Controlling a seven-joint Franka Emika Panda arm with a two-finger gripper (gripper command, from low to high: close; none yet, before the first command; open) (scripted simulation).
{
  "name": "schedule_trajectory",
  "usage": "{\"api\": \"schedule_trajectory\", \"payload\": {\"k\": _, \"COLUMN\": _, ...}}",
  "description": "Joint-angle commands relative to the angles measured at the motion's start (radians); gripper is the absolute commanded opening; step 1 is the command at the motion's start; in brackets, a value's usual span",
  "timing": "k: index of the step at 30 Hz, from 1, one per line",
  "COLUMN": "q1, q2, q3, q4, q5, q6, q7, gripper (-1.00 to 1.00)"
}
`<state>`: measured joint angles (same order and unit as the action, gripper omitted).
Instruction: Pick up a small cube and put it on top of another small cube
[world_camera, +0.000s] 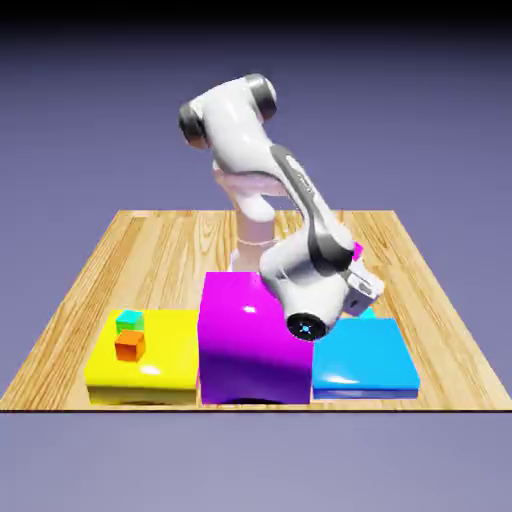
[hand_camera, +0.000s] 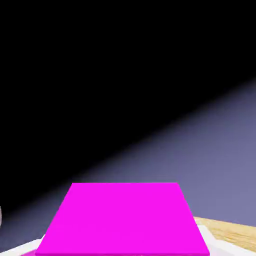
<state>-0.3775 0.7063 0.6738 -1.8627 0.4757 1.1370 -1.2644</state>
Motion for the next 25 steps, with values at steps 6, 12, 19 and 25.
{"api": "schedule_trajectory", "payload": {"k": 6, "q1": 0.180, "q2": 0.115, "q3": -0.027, "q4": 0.029, "q5": -0.168, "q6": 0.115, "q7": -0.261, "gripper": -1.00}}
{"api": "schedule_trajectory", "payload": {"k": 12, "q1": 0.281, "q2": 0.201, "q3": -0.048, "q4": 0.058, "q5": -0.293, "q6": 0.217, "q7": -0.515, "gripper": -1.00}}
{"api": "schedule_trajectory", "payload": {"k": 19, "q1": 0.281, "q2": 0.189, "q3": -0.047, "q4": -0.098, "q5": -0.290, "q6": 0.360, "q7": -0.543, "gripper": 1.00}}
{"api": "schedule_trajectory", "payload": {"k": 25, "q1": 0.281, "q2": 0.201, "q3": -0.048, "q4": 0.058, "q5": -0.293, "q6": 0.217, "q7": -0.515, "gripper": 1.00}}
